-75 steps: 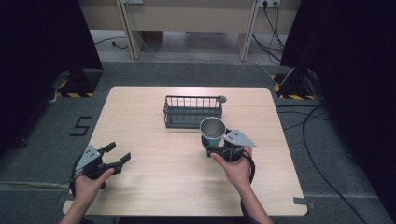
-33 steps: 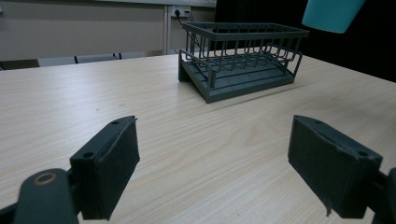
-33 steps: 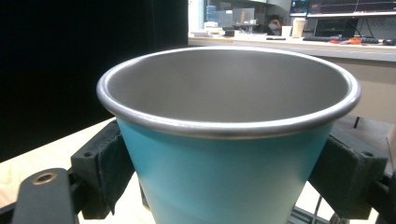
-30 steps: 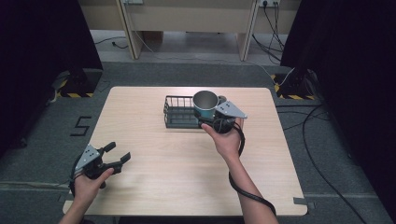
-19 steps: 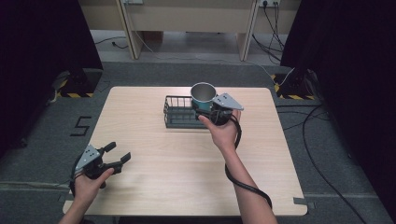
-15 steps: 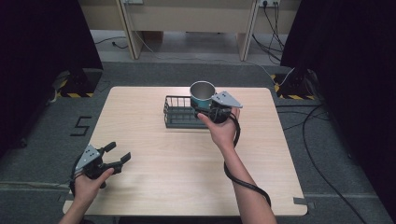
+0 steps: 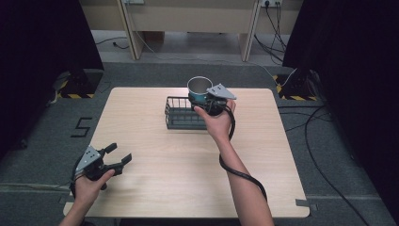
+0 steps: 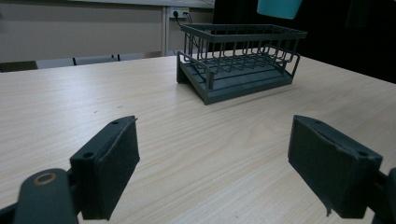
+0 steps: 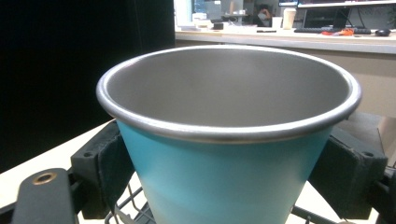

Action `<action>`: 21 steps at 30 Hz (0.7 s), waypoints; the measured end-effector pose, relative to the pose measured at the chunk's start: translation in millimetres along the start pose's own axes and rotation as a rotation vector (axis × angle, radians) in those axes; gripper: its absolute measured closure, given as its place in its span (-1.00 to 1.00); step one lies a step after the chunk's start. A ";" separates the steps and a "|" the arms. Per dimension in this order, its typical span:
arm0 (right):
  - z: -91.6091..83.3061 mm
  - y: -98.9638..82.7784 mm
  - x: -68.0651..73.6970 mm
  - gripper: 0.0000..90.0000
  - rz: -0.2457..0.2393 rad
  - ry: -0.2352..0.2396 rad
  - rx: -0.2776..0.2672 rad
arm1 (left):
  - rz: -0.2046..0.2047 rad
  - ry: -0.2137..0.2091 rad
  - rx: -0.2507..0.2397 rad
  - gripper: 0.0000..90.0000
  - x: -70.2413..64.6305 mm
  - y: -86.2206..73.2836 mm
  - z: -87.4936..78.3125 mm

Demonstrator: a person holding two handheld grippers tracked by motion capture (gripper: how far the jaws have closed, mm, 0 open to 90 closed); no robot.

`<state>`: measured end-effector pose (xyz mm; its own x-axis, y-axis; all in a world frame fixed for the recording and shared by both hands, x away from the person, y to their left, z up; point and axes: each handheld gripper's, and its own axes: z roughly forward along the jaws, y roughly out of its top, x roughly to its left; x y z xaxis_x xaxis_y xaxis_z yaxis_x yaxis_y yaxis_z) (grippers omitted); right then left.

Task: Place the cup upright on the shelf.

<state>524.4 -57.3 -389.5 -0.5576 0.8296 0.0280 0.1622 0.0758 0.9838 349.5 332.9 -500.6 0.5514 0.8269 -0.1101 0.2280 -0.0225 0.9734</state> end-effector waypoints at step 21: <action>37.4 -8.5 -6.8 -0.64 0.033 -0.048 0.081 | 0.000 -0.002 -0.004 -0.66 0.3 0.5 -0.1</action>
<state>557.3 -43.0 -404.7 -0.5117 0.8577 0.0500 0.2460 0.0905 0.9650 349.6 333.1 -500.1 0.5532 0.8257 -0.1102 0.2249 -0.0206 0.9742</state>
